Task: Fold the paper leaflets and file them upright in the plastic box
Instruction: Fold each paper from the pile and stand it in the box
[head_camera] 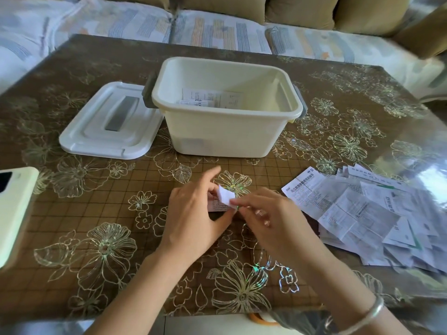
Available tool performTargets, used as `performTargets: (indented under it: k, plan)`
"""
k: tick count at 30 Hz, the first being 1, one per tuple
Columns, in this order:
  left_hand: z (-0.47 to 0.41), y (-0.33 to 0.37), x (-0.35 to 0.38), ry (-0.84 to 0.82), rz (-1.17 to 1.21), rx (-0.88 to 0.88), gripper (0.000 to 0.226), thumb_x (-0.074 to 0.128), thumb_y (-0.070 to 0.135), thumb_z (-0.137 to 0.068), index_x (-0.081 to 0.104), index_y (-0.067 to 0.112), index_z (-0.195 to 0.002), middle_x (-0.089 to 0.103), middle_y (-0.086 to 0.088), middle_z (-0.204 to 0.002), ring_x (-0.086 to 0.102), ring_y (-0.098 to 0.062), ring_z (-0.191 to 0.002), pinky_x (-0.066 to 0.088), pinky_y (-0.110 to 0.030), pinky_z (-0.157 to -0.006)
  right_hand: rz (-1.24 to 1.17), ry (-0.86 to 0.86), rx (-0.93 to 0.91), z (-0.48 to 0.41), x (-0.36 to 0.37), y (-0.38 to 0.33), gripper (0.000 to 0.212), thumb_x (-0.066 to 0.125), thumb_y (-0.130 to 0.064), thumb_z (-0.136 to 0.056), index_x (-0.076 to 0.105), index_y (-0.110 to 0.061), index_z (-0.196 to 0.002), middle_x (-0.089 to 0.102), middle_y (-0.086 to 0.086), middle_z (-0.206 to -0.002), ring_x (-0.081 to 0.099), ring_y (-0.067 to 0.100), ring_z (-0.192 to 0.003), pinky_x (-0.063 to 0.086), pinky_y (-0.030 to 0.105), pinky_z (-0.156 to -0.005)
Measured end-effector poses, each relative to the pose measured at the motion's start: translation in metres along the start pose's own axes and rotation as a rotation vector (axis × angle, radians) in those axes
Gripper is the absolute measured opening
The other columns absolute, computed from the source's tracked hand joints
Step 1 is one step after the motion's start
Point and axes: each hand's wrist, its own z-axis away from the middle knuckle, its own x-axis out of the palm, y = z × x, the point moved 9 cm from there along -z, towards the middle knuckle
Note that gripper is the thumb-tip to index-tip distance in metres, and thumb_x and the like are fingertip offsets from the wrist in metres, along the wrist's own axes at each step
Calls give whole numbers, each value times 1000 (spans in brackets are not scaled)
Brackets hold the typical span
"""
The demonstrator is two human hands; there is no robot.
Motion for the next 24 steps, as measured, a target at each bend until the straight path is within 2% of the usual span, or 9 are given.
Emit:
performTargets:
  k: [2,4,6,9,11,14,18,21,24]
  plan:
    - [-1,-5,-1,-60,63,-12,90,65,63,-69,39,22,-144,65,19,-104,58,2,-90,41,-30,-89,197,10,-111,1,6,-7,32,54,-10,-86,72,-28,-107,59,-12,-102,56,4,-85,52,26,-64]
    - [-1,-5,-6,-88,79,2,87,63,65,-68,41,26,-143,60,19,-118,58,5,-92,47,-29,-88,327,-7,-190,2,11,-13,41,51,-6,-78,70,-26,-108,57,-8,-106,56,15,-93,53,36,-57]
    - [-1,-4,-14,-70,60,49,66,67,55,-71,57,26,-129,55,15,-124,57,1,-96,50,-26,-86,376,-15,-232,3,11,-19,43,51,-5,-75,69,-26,-108,56,-6,-108,56,17,-94,52,35,-49]
    - [0,2,-22,-65,-54,213,28,72,39,-73,72,22,-96,59,12,-106,54,-5,-100,49,-23,-85,419,-14,-248,5,10,-23,43,43,-15,-76,68,-30,-107,58,-9,-111,56,15,-93,49,31,-43]
    - [1,7,-18,-125,-123,326,19,72,34,-75,73,20,-88,62,12,-94,56,-6,-92,53,-27,-77,426,-14,-252,3,10,-23,40,43,-17,-77,69,-29,-105,60,-11,-110,57,14,-94,50,30,-44]
    - [-1,17,-16,-153,-213,480,14,66,30,-84,71,17,-86,64,9,-86,60,-10,-78,54,-31,-64,401,-10,-268,0,9,-24,30,52,-20,-79,71,-27,-101,63,-11,-100,59,13,-90,53,32,-49]
    - [1,29,-12,-144,-360,694,20,54,19,-93,66,12,-78,63,0,-77,57,-16,-60,50,-33,-49,392,-68,-261,-8,14,-23,23,59,-37,-83,69,-29,-102,61,-12,-94,59,11,-87,53,33,-56]
    - [1,30,-9,-157,-386,728,30,46,15,-100,65,9,-77,60,-3,-74,53,-17,-55,48,-33,-43,388,-52,-264,-11,13,-25,20,71,-36,-77,70,-30,-96,58,-13,-84,58,8,-75,50,28,-53]
    - [-3,33,-13,-171,-329,696,28,48,20,-96,66,11,-76,62,-2,-73,56,-17,-56,48,-33,-43,402,-37,-287,-15,14,-27,14,74,-28,-79,70,-28,-92,57,-12,-79,58,9,-66,48,28,-48]
